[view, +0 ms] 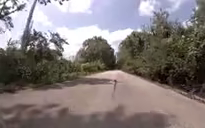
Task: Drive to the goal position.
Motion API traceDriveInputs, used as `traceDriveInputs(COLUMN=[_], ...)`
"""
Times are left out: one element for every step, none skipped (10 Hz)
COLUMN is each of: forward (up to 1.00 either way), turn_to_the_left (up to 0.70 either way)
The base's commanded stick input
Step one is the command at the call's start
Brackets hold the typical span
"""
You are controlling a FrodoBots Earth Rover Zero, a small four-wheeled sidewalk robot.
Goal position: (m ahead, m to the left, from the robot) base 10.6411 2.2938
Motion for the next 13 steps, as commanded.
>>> traceDriveInputs(forward=[0.5, 0.5, 0.5, 0.5, 0.5, 0.5, 0.5, 0.5, 0.5, 0.5, 0.5, 0.5, 0.5], turn_to_the_left=[0.0, 0.0, 0.0, 0.0, 0.0, 0.0, 0.0, 0.0, 0.0, 0.0, 0.0, 0.0, 0.0])
